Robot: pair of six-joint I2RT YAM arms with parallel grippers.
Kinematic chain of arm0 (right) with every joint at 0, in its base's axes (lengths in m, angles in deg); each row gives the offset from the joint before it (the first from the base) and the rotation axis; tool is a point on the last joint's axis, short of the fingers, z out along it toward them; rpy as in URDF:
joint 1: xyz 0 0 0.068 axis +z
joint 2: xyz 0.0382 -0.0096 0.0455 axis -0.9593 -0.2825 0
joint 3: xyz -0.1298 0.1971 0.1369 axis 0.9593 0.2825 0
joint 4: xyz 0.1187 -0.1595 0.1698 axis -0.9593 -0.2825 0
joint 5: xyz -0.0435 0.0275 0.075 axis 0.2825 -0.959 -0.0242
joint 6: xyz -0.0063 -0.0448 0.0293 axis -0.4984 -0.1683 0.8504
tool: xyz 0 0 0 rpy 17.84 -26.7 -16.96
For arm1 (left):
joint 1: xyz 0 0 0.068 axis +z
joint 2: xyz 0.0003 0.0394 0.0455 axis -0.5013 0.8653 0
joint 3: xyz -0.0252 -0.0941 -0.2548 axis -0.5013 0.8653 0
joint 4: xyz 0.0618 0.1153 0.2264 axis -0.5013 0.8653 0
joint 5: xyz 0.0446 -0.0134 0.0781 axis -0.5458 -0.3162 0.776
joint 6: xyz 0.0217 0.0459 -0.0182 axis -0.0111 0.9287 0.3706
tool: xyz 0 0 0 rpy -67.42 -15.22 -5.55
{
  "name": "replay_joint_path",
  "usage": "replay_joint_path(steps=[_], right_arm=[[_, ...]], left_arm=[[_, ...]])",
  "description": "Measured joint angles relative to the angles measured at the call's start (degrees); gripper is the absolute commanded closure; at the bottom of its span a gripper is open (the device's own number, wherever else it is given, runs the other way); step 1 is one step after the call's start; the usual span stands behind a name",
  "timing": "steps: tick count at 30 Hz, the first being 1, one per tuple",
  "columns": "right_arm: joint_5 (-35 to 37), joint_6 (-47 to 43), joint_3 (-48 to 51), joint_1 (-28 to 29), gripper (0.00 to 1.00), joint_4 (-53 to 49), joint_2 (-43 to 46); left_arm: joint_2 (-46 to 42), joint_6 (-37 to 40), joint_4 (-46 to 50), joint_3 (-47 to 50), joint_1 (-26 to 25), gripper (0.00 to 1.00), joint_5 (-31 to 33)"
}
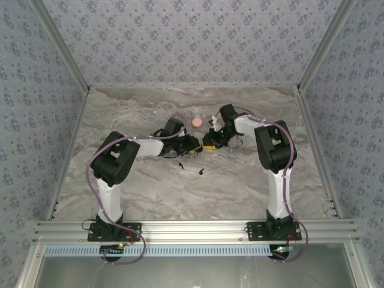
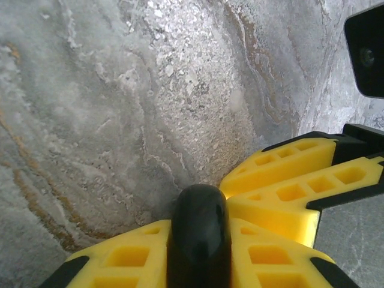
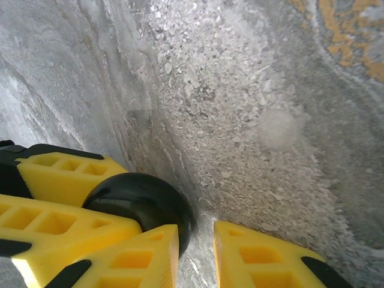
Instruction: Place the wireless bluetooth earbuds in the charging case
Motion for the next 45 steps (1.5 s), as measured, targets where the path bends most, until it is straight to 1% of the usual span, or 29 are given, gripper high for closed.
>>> replay_joint_path(steps=[3, 4, 7, 12, 15, 19, 22, 25, 29, 34, 40, 45], right_arm=[[0.0, 0.0, 0.5, -0.2, 0.74, 0.0, 0.2], [0.2, 0.1, 0.8, -0.2, 0.73, 0.0, 0.6], [0.7, 0.5, 2.6, -0.7, 0.67, 0.1, 3.1], [1.3, 0.9, 7.3, -3.3, 0.63, 1.1, 11.5], [1.0, 1.1, 10.3, -6.2, 0.59, 2.2, 18.3], [-0.7, 1.1, 12.4, -10.0, 0.54, 3.1, 27.1], [-3.7, 1.0, 12.5, -11.7, 0.51, 3.9, 32.1], [-7.9, 0.9, 12.5, -12.3, 0.51, 5.0, 35.8], [-13.8, 1.1, 12.5, -12.0, 0.5, 7.1, 38.4], [-18.5, 1.1, 12.3, -10.4, 0.5, 8.4, 39.3], [-21.0, 1.0, 10.6, -6.7, 0.51, 8.4, 39.3], [-21.8, 0.6, 8.3, -3.9, 0.51, 8.2, 39.3]], left_arm=[[0.0, 0.2, 0.4, -0.2, 0.0, 0.83, 0.0], [0.0, 0.3, 0.6, -0.3, 0.0, 0.85, 0.1], [-0.3, 1.0, 1.0, -0.3, 0.0, 0.86, 0.6], [-3.8, 2.9, 3.0, 1.3, 0.5, 0.86, 1.7], [-8.8, 4.5, 3.2, 3.1, 1.8, 0.86, 1.2], [-16.5, 6.7, 0.9, 4.2, 4.3, 0.86, -1.4], [-20.9, 7.8, -2.4, 4.3, 5.9, 0.87, -5.2], [-23.0, 8.8, -5.3, 3.9, 6.6, 0.88, -10.0], [-24.1, 9.5, -7.3, 3.2, 6.5, 0.89, -15.7], [-26.7, 11.0, -8.7, 2.6, 6.4, 0.91, -20.3], [-30.5, 13.5, -8.9, 2.1, 5.6, 0.92, -22.8], [-31.2, 15.1, -8.8, 1.8, 4.7, 0.92, -23.9]])
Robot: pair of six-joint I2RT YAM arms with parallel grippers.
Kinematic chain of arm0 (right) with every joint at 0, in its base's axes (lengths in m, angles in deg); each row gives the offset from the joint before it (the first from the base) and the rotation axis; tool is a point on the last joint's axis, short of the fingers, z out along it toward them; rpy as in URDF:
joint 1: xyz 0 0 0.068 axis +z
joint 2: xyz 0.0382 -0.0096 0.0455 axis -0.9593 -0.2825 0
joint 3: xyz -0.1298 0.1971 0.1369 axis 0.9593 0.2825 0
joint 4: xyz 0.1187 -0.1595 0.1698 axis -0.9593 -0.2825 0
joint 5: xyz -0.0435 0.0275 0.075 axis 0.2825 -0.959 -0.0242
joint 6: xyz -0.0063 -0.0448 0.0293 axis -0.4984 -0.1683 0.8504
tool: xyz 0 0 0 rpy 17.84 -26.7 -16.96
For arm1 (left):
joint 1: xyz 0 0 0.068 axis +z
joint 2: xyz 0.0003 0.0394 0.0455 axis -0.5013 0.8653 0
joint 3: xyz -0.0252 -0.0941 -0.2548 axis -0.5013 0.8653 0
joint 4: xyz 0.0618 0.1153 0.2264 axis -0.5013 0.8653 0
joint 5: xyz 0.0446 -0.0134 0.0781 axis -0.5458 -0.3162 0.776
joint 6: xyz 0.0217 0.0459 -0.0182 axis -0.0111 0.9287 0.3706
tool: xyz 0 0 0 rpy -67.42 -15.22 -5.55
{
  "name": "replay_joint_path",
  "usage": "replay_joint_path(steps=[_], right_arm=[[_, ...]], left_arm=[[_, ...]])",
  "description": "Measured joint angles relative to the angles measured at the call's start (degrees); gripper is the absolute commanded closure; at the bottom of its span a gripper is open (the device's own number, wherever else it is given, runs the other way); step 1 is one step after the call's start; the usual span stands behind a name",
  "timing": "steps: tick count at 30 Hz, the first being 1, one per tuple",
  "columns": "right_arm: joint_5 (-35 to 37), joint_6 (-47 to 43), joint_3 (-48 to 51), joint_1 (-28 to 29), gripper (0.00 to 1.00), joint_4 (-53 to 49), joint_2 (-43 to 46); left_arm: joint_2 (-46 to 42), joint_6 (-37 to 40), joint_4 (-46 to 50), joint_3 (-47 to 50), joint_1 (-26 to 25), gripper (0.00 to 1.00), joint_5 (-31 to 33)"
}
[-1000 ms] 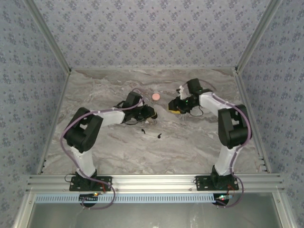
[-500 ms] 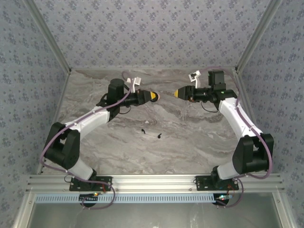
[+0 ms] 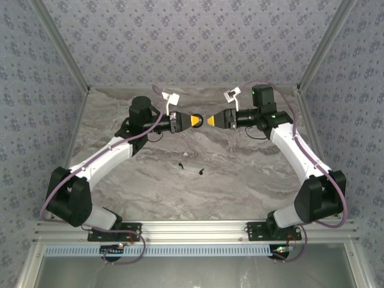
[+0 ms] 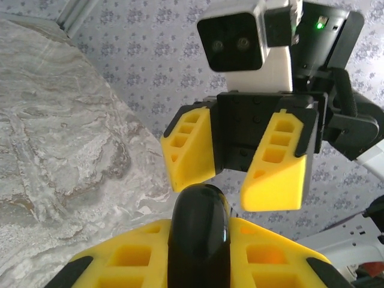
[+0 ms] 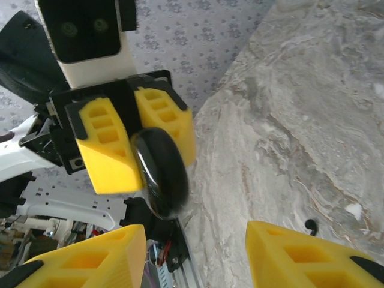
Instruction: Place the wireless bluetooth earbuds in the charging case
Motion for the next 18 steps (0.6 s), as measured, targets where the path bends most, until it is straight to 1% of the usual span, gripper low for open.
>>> replay_joint_path(steps=[5, 10, 18], right_arm=[[-0.1, -1.1, -2.6, 2.3, 0.52, -0.7, -0.6], [0.0, -1.7, -3.5, 3.0, 0.55, -1.2, -2.0], [-0.5, -2.3, -4.1, 3.3, 0.68, -2.0, -3.1]], left_arm=[[0.0, 1.1, 0.5, 0.0, -0.6, 0.92, -0.2], [-0.1, 1.8, 0.8, 0.0, -0.9, 0.92, -0.3], [-0.8, 2.6, 1.9, 0.0, -1.1, 0.92, -0.3]])
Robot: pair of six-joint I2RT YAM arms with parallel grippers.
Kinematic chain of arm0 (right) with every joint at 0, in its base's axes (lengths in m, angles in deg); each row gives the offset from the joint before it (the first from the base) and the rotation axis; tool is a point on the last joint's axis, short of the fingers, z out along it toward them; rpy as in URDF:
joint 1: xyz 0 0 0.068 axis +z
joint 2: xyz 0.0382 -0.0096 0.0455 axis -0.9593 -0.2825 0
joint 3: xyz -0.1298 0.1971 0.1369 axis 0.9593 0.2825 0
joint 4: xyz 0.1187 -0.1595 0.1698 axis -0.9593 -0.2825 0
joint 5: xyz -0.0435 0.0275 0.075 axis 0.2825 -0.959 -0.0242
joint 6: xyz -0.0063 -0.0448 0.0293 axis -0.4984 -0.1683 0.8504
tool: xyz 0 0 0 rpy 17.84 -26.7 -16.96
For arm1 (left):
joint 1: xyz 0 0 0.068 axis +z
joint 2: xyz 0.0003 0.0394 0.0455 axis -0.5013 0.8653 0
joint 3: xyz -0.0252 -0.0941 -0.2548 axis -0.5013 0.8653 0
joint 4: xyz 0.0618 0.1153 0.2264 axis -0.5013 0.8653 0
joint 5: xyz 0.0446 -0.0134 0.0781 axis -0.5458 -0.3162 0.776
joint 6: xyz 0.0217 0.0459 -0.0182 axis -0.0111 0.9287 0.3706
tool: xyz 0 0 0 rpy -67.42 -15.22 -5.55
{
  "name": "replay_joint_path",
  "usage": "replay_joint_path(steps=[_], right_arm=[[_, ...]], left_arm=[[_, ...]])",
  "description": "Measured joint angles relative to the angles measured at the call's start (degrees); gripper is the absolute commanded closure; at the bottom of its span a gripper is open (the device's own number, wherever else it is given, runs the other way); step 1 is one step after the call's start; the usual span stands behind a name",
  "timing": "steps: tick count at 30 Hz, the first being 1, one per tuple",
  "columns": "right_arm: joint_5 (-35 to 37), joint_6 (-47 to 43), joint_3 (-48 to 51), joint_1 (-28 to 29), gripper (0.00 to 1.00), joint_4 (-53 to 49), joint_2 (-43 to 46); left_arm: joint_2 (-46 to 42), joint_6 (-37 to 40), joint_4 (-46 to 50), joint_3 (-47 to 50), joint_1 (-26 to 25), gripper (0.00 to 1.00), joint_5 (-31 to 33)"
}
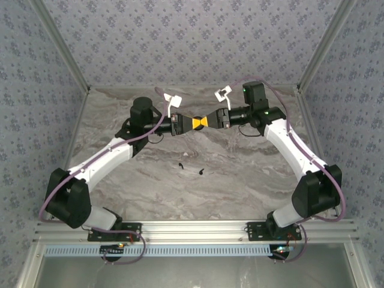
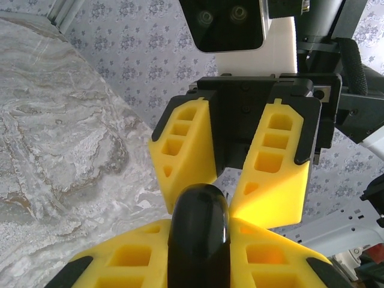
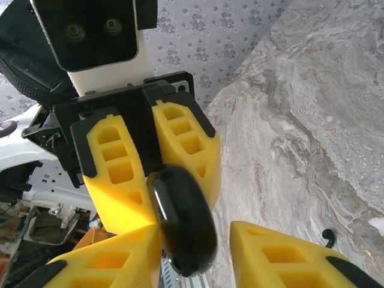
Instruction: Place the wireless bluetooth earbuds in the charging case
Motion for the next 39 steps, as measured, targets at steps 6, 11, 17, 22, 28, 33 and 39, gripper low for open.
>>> replay_joint_path(steps=[6, 11, 17, 22, 28, 33, 39], right_arm=[[-0.5, -0.7, -0.5, 0.1, 0.69, -0.6, -0.1], [-1.0, -1.3, -1.0, 0.1, 0.73, -1.2, -0.6], [-1.0, -1.7, -1.5, -0.1, 0.78, -1.8, -0.9], [-1.1, -1.0, -1.5, -0.6, 0.78, -1.4, -0.9], [-1.4, -0.2, -1.5, -1.1, 0.77, -1.3, -0.9], [-1.0, 0.5, -1.5, -1.7, 0.76, -1.2, -0.9], [-0.8, 0.9, -1.5, -1.8, 0.77, -1.1, -0.9]], left_arm=[[0.0, 0.0, 0.0, -0.2, 0.0, 0.92, -0.2], [0.0, 0.0, 0.3, -0.4, 0.0, 0.92, -0.2], [0.0, 0.1, 1.4, -0.8, 0.1, 0.81, -0.2], [0.0, 0.7, 1.6, -1.0, 0.0, 0.75, 0.3], [0.0, 1.3, 1.7, -1.0, -0.3, 0.68, 0.5], [0.0, 1.7, 2.2, -1.0, -0.7, 0.64, 0.5], [0.0, 2.0, 3.3, -1.0, -1.0, 0.63, 0.9]])
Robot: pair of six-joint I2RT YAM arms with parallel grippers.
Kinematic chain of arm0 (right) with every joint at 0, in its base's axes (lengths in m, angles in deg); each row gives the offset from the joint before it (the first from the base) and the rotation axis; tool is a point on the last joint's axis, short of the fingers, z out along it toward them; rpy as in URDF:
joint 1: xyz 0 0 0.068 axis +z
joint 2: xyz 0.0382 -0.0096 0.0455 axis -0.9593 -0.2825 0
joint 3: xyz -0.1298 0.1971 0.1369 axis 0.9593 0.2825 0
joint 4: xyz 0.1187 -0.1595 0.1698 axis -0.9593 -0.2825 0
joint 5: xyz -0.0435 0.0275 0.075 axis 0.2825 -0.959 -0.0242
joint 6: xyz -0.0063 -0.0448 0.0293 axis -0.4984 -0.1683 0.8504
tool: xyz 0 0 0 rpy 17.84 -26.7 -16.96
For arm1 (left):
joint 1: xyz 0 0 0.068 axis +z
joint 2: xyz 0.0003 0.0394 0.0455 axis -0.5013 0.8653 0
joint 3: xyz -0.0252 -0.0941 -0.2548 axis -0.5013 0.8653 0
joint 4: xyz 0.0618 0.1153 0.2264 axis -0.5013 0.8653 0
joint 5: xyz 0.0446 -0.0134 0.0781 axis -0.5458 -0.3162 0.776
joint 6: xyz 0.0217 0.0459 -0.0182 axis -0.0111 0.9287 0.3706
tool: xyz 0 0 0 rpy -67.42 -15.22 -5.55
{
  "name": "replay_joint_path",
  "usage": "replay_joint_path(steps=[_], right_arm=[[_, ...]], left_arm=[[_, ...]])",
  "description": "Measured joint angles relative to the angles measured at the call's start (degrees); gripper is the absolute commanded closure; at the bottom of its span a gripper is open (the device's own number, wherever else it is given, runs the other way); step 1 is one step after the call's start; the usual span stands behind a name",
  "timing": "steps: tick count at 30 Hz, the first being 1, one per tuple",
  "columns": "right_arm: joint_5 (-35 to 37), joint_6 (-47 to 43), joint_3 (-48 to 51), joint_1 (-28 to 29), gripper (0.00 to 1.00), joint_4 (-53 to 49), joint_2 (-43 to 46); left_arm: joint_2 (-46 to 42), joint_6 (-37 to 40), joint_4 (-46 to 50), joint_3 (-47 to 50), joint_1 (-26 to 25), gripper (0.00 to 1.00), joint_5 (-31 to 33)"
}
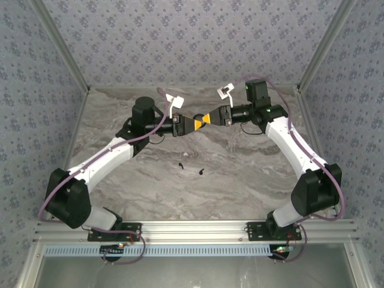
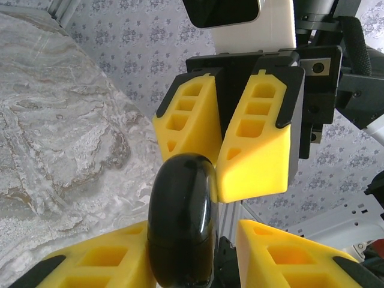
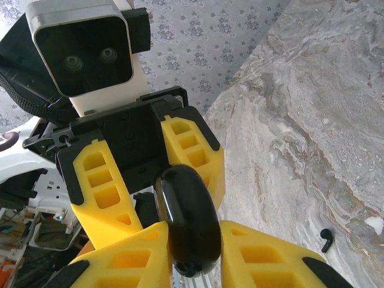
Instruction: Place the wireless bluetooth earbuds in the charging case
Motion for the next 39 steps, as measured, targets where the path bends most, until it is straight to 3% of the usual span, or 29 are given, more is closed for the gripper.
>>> replay_joint_path(steps=[4, 11, 17, 24, 28, 32, 39], right_arm=[[0.0, 0.4, 0.0, 0.0, 0.76, 0.5, 0.0], [0.0, 0.4, 0.0, 0.0, 0.72, 0.7, 0.0], [0.2, -0.3, 0.0, 0.0, 0.59, 0.2, 0.2], [0.2, -2.1, -0.1, 0.6, 0.6, -1.9, 0.2], [0.1, -2.6, -0.5, 0.9, 0.64, -2.1, 0.2], [-0.2, -3.3, -0.9, 1.0, 0.75, -2.3, 0.2], [0.4, -2.4, -1.0, 1.0, 0.83, -2.1, 0.7]], left_arm=[[0.0, 0.0, 0.1, 0.0, -0.3, 0.66, 0.6], [0.1, 0.1, 1.2, -0.3, -0.4, 0.84, 2.0], [0.1, 0.4, 1.7, -0.8, -0.9, 0.89, 2.0], [0.1, 1.5, 3.2, -1.1, -1.1, 0.89, 0.8], [0.1, 1.9, 4.2, -1.7, -1.1, 0.88, 0.5], [0.1, 2.5, 4.7, -1.8, -1.1, 0.86, 0.4], [0.1, 3.5, 5.7, -2.3, -1.4, 0.59, 1.4]])
